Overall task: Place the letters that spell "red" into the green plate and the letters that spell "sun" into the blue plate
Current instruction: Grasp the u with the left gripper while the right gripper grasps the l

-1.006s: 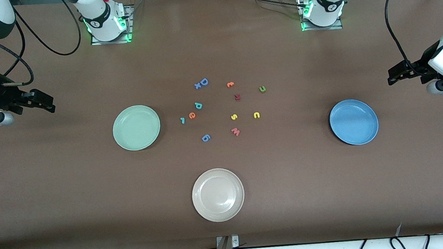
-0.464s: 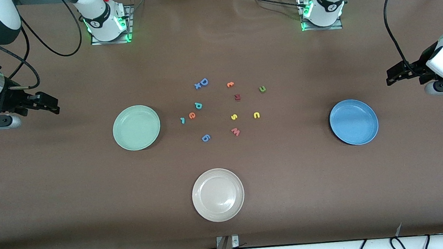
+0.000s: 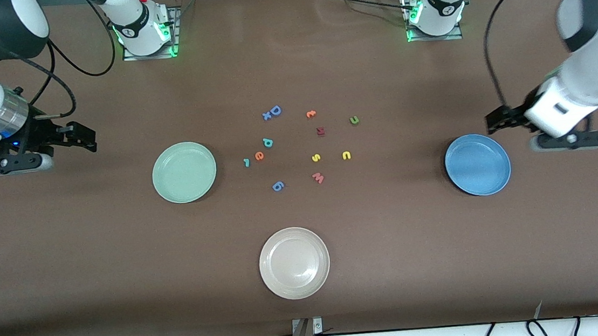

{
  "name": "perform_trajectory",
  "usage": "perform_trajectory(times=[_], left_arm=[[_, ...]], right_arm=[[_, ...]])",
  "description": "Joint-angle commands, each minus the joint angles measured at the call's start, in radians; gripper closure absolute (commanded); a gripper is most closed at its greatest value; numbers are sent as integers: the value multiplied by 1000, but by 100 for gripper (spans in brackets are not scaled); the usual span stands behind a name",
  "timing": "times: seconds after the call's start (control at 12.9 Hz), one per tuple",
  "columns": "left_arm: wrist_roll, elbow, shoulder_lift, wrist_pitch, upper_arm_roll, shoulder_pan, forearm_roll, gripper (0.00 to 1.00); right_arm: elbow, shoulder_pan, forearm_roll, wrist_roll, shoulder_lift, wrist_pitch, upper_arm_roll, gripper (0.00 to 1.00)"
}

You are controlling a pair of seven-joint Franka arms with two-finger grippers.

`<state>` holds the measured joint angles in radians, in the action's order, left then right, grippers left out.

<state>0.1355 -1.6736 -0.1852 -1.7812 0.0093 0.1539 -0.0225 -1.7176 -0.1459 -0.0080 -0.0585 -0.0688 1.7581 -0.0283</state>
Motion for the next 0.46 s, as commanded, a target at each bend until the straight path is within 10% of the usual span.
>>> perform_trajectory(times=[0.0,0.39], left_arm=[[116,9,-66,-62,4,91,-59,0],[265,-95,-96,-225,-21,197,-109,0]], right_arm=[[19,-36,2,6,-19,-14,-2,0],[19,-176,0,-139,-127,61,-4,0]])
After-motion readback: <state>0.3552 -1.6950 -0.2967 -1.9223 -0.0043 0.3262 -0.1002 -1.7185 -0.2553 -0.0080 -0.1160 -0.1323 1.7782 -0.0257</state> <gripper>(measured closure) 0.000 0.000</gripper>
